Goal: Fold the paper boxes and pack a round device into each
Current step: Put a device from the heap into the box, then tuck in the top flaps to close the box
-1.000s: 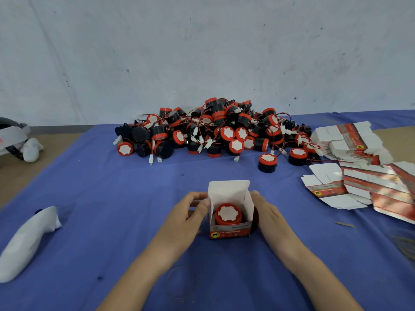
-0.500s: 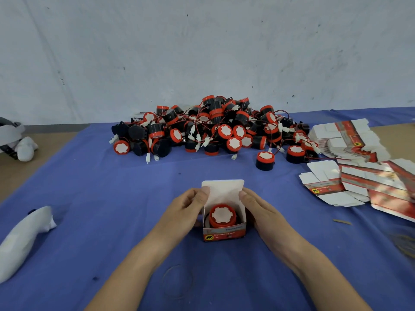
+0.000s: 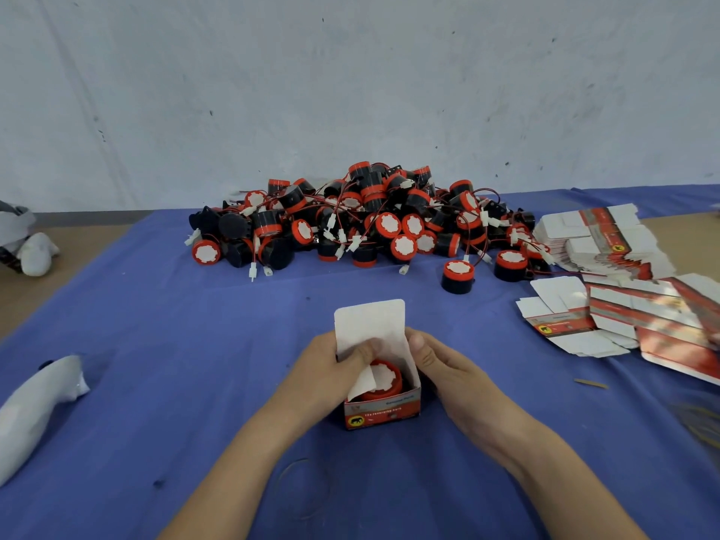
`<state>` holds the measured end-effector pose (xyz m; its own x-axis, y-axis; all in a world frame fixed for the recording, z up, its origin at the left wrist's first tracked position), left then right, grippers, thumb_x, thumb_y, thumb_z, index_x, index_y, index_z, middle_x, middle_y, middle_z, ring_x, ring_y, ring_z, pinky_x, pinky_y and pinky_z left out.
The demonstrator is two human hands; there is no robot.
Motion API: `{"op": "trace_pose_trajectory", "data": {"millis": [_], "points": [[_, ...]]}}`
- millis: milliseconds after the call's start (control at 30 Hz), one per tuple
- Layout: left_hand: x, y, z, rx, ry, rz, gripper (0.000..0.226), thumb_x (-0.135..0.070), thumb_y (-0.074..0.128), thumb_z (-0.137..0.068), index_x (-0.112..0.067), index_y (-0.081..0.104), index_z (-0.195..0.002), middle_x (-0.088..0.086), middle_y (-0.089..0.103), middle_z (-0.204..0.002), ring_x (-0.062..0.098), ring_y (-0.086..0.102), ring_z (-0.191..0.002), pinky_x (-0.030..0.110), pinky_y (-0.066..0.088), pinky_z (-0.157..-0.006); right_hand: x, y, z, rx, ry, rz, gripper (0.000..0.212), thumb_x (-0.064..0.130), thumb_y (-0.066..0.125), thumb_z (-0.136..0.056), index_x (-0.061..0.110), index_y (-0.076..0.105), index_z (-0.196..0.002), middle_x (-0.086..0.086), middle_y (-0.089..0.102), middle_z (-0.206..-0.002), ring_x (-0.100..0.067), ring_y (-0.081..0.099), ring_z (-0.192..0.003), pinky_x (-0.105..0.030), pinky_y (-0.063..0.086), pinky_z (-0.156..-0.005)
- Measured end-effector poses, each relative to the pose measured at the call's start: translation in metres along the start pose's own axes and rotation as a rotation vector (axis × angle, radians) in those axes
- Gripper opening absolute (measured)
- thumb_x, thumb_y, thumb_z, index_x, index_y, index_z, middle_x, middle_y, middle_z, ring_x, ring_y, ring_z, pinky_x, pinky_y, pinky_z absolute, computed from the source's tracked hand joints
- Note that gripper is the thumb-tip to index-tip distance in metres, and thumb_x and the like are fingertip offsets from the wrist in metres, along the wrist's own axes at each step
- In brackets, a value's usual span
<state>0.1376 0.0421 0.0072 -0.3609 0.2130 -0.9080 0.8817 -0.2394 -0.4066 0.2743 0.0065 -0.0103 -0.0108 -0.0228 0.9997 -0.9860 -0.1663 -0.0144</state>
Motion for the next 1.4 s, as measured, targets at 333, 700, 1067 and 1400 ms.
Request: {"op": "trace_pose_trajectory", "data": {"millis": [333, 700, 1067, 1400], "points": [[-0.004, 0.005, 0.007, 0.061, 0.056, 0.089, 0.023, -0.024, 0.053, -0.103, -0.032, 0.06, -0.123, -0.019, 0.072, -0.106, 0.001, 0.069, -0.096, 0.018, 0.055, -0.075, -0.006, 0.008, -0.004, -0.085, 0.012, 0.095, 0.027, 0.021, 0.066, -0.097, 0.032, 0.056, -0.119, 0.006, 0.072, -0.108, -0.007, 0.071, -0.094, -0.018, 0.054, -0.073], [-0.003, -0.013, 0.017, 0.054, 0.119, 0.014, 0.04, -0.002, 0.054, -0.098, -0.037, 0.07, -0.088, -0.014, 0.072, -0.102, 0.017, 0.068, -0.095, 0.033, 0.057, -0.083, 0.002, -0.006, 0.008, -0.07, 0.009, 0.209, 0.045, 0.004, 0.036, -0.105, 0.033, 0.072, -0.106, 0.022, 0.073, -0.099, 0.008, 0.064, -0.093, -0.005, 0.045, -0.077], [-0.011, -0.01, 0.045, 0.127, 0.235, -0.423, 0.03, -0.063, 0.051, -0.088, -0.051, 0.062, -0.112, -0.045, 0.037, -0.138, -0.016, 0.028, -0.134, 0.011, 0.034, -0.099, 0.002, 0.003, 0.024, 0.086, -0.142, 0.426, 0.05, 0.068, 0.063, -0.077, 0.058, 0.057, -0.126, 0.045, 0.036, -0.143, 0.015, 0.041, -0.131, -0.01, 0.044, -0.098], [-0.009, -0.009, 0.052, 0.05, 0.277, -0.402, 0.03, -0.069, 0.048, -0.085, -0.068, 0.05, -0.114, -0.052, 0.036, -0.133, -0.022, 0.037, -0.126, 0.008, 0.036, -0.099, 0.012, 0.003, 0.023, 0.012, -0.206, 0.577, 0.035, 0.069, 0.048, -0.084, 0.06, 0.056, -0.117, 0.043, 0.045, -0.132, 0.011, 0.05, -0.122, -0.01, 0.044, -0.094]]}}
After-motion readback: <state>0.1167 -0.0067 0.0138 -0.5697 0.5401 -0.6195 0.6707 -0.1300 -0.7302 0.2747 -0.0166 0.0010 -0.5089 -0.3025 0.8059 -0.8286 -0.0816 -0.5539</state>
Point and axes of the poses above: each hand's wrist, its own z-axis away from the middle knuckle, its own y-axis out of the palm, x = y × z, the point moved 10 cm from there along -z, towards the middle knuckle
